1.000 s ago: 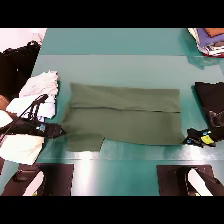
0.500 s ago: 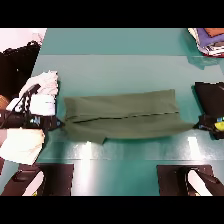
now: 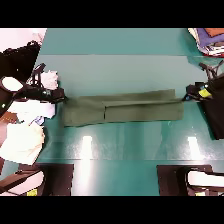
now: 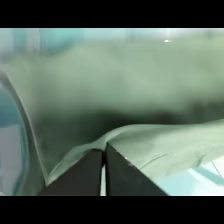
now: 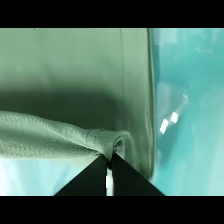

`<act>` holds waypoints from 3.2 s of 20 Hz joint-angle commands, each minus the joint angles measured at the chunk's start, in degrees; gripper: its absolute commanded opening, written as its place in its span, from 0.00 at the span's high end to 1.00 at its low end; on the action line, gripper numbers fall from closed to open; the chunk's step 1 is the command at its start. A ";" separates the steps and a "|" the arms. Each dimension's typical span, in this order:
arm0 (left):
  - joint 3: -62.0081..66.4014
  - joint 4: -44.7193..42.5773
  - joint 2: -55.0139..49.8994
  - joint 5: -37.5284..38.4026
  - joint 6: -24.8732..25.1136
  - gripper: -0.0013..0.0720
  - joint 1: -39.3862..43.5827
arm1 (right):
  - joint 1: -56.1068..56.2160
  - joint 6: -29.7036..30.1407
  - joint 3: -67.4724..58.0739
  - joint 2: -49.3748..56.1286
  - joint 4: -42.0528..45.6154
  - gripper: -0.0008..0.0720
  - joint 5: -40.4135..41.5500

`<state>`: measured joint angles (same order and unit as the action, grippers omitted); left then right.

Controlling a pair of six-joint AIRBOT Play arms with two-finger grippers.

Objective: Fold the shirts.

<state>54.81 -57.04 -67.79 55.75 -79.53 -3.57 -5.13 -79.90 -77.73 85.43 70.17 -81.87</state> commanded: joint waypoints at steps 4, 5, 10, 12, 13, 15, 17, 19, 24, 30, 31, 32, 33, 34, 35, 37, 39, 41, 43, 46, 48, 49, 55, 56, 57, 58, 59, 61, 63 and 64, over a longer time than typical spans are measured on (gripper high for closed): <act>5.84 0.52 -4.09 -0.94 -2.08 0.24 -0.04 | -1.20 2.29 -11.78 11.17 -9.60 0.51 0.31; 6.86 0.55 -4.04 1.25 -1.97 0.24 -0.04 | -2.05 3.15 -11.78 11.15 -9.60 0.51 -0.79; 7.85 1.33 -4.04 5.09 -1.60 0.89 -0.04 | -9.18 6.03 -7.85 11.15 -10.84 0.34 -6.38; 7.85 3.45 -4.04 4.31 -1.03 0.95 -0.02 | -11.10 7.21 -2.71 11.19 -10.80 0.29 -5.07; 7.85 4.87 -4.07 4.13 -1.03 0.95 0.07 | -11.47 8.68 0.09 11.19 -11.02 0.29 -3.76; 7.85 5.64 -4.07 3.41 -0.98 0.95 1.79 | -11.58 11.30 4.76 11.19 -13.88 0.29 -0.94; 7.85 5.62 -4.17 2.03 -1.03 0.95 5.40 | -10.58 12.59 8.26 11.19 -16.85 0.29 2.27; 7.87 5.66 -4.46 -2.54 -1.07 0.95 10.12 | -8.87 14.25 10.14 11.19 -19.34 0.30 4.00; 11.82 6.36 -10.62 -6.27 -1.09 0.95 19.15 | -6.05 15.08 8.66 11.10 -21.16 0.90 1.27; 24.55 6.56 -24.83 -5.22 -1.29 0.95 28.79 | -4.15 11.69 -2.62 1.36 -30.36 0.97 -5.11; 26.32 6.60 -27.10 -5.22 -1.53 0.95 30.34 | -2.78 11.23 -4.63 -0.46 -32.06 0.97 -5.35; 27.98 6.60 -29.35 -5.42 -1.53 0.95 31.91 | -0.96 10.56 -6.47 -2.03 -33.27 0.97 -5.22; 29.40 6.62 -31.28 -5.66 -1.55 0.95 33.16 | 1.01 9.31 -8.20 -3.13 -33.40 0.97 -5.14; 31.01 6.69 -33.24 -5.51 -1.62 0.95 34.29 | 3.39 8.15 -10.08 -3.85 -33.42 0.97 -5.16; 32.50 6.80 -35.04 -5.25 -1.70 0.95 35.26 | 5.64 7.37 -11.85 -4.11 -33.46 0.97 -5.18; 34.40 7.17 -37.51 -4.92 -1.73 0.95 36.44 | 10.58 6.38 -15.39 -4.09 -33.57 0.97 -5.07; 34.53 8.74 -38.49 -5.25 -1.73 0.95 36.76 | 14.97 6.36 -18.08 -4.09 -33.59 0.97 -4.37; 34.53 7.87 -38.62 -4.81 -1.68 0.95 36.74 | 18.10 6.19 -19.96 -4.09 -33.59 0.97 -3.56; 34.53 6.36 -38.62 -4.17 -1.68 0.95 36.74 | 20.61 6.19 -21.11 -4.09 -33.62 0.97 -2.49; 34.64 5.95 -37.90 -1.64 -1.70 0.95 34.86 | 23.52 6.21 -21.18 -4.07 -33.57 0.97 -0.61; 34.73 5.07 -35.21 2.34 -1.64 0.95 30.86 | 25.77 6.25 -21.18 -4.02 -33.57 0.97 0.57; 34.73 2.95 -32.81 3.91 -1.62 0.95 28.24 | 27.17 6.25 -21.20 -3.80 -33.59 0.97 1.40; 34.84 -5.99 -15.19 8.66 -1.44 0.95 9.27 | 43.52 8.20 -21.20 3.82 -33.64 0.97 11.63; 34.84 -6.97 -12.81 8.72 -1.44 0.95 6.80 | 47.25 9.20 -21.22 6.14 -33.64 0.96 15.30; 34.84 -7.41 -10.62 8.76 -1.44 0.95 4.37 | 50.84 10.12 -21.27 8.63 -33.62 0.92 18.95; 34.84 -7.39 -8.96 8.85 -1.46 0.95 2.43 | 53.81 10.99 -21.27 10.91 -33.62 0.81 22.27; 34.84 -7.39 -7.63 9.11 -1.46 0.95 0.66 | 56.54 12.17 -21.27 13.16 -33.62 0.66 25.31; 34.84 -7.37 -6.32 10.47 -1.46 0.95 -1.29 | 59.67 13.97 -21.27 16.20 -33.55 0.39 26.71; 34.82 -7.41 -6.14 12.72 -1.18 0.95 -1.51 | 59.21 12.48 -21.27 16.68 -31.54 0.40 22.25; 34.82 -7.30 -6.14 13.92 -0.63 0.95 -1.51 | 58.18 9.46 -21.18 16.28 -29.00 0.40 19.37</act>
<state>89.62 -64.05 -75.42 66.81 -80.90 -3.27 51.70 -67.99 -98.94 99.96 37.69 -60.05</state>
